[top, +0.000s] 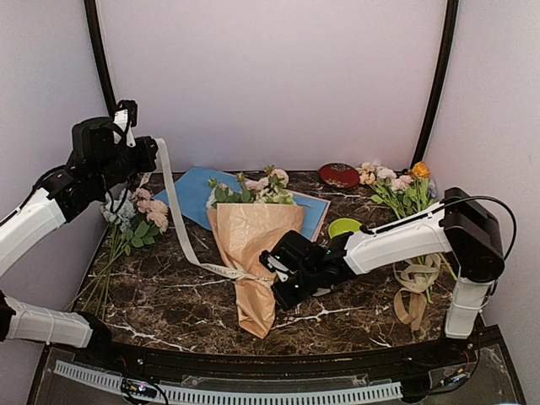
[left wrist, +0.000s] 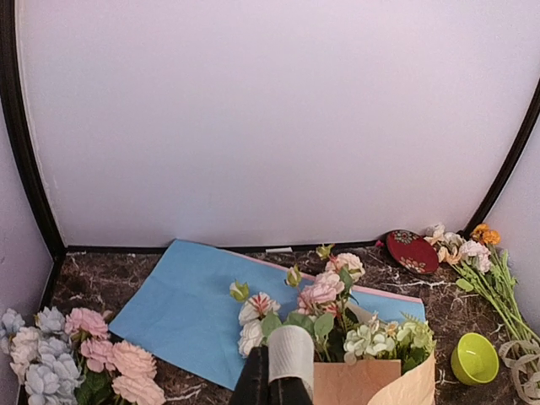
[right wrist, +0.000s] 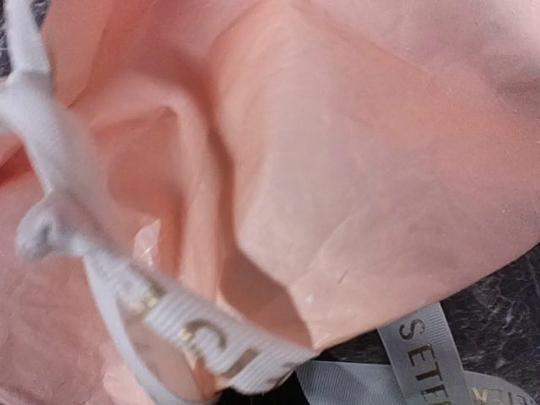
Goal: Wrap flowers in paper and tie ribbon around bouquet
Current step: Tie the ribbon around the folded bouquet.
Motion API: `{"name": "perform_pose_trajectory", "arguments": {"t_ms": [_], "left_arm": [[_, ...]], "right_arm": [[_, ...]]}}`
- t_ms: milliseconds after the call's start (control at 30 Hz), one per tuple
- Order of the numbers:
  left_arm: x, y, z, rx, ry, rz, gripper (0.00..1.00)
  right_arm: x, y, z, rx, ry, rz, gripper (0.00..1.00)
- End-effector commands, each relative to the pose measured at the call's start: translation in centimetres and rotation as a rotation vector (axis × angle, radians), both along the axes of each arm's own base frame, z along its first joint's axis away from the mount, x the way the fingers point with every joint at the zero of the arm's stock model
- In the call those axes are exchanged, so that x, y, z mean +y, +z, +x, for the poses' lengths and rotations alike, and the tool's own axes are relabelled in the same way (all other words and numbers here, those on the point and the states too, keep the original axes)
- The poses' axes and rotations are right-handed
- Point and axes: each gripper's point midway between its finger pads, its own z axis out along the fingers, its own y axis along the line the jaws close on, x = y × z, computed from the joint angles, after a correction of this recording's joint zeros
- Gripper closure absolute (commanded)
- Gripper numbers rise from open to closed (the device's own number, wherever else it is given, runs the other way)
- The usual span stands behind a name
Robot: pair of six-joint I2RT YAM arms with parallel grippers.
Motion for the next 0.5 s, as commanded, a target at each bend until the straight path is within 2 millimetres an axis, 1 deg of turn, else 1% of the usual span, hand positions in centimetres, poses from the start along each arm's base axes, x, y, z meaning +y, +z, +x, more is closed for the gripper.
{"name": "perform_pose_trajectory", "arguments": {"t_ms": [0,67,100,133,167,233,267,300,367,400,433,467], "left_arm": [[-0.9,-0.2,2.3,-0.007,-0.01,0.098,1.0],[-1.5,-0.8,3.4,0.008,-0.023,0.087,1.0],[-1.9,-1.3,3.9,0.021,-0.03,0.085,1.0],[-2.0,-1.3,4.2,0.022,-0.029,0.08,1.0],[-2.1,-1.4,4.4,0.022,-0.028,0.077,1.0],[-1.8,-1.3,4.7,0.015,-0.018,0.074,1.0],[-1.6,-1.4,4.9,0.017,-0.008,0.073,1.0],[-1.3,-1.7,5.3,0.022,-0.001,0.072,1.0],[-0.5,-2.6,6.4,0.043,0.018,0.082,1.0],[0.3,-3.5,7.1,0.063,0.04,0.092,1.0],[1.3,-4.2,7.9,0.081,0.071,0.099,1.0],[2.9,-5.0,8.7,0.101,0.119,0.106,1.0]], "right_arm": [[2.0,3.2,-0.9,-0.021,0.057,0.079,1.0],[1.1,5.8,-0.4,-0.07,0.024,0.107,1.0],[0.6,7.7,0.0,-0.099,0.005,0.131,1.0],[0.1,9.7,0.3,-0.129,-0.012,0.157,1.0],[-0.4,12.3,0.6,-0.164,-0.025,0.195,1.0],[-1.3,18.2,1.1,-0.254,-0.044,0.294,1.0],[-1.7,21.9,1.2,-0.309,-0.051,0.365,1.0],[-2.3,24.9,1.4,-0.359,-0.066,0.423,1.0],[-4.6,30.6,1.9,-0.459,-0.116,0.527,1.0],[-6.2,32.6,2.2,-0.499,-0.167,0.553,1.0],[-8.3,34.3,2.6,-0.532,-0.233,0.57,1.0],[-10.6,35.3,3.0,-0.562,-0.309,0.572,1.0]]}}
